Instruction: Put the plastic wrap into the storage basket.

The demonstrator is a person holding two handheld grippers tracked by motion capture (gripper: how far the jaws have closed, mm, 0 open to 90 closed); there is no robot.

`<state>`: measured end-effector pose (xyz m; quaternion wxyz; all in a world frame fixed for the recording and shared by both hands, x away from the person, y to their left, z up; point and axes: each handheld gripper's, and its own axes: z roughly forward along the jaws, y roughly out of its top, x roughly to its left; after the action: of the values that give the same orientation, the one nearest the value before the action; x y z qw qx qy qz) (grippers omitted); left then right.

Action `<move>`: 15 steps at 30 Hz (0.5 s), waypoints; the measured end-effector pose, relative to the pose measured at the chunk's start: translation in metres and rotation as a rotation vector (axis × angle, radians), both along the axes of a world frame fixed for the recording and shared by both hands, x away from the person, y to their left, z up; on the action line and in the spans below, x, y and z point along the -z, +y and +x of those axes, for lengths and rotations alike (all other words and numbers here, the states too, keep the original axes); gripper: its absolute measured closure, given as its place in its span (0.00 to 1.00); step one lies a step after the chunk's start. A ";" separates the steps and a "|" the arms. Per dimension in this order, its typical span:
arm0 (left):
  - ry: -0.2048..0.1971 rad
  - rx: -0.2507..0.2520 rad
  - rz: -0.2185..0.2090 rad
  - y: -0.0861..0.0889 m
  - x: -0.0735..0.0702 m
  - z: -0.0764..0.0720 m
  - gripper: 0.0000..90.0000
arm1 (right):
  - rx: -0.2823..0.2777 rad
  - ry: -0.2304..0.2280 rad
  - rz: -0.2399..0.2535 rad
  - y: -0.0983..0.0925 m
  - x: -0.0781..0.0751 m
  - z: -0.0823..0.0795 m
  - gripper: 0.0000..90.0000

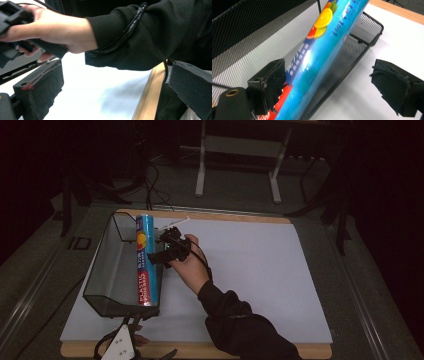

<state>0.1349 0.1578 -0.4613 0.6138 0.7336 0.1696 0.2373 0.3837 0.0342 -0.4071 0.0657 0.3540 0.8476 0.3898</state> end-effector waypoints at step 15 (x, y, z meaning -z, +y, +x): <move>0.004 0.001 0.009 -0.002 0.001 0.000 0.01 | -0.068 -0.036 0.019 -0.066 0.012 -0.032 0.13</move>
<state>0.1347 0.1561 -0.4621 0.6103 0.7369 0.1694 0.2363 0.3518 -0.0315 -0.4188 0.0643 0.3187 0.8540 0.4062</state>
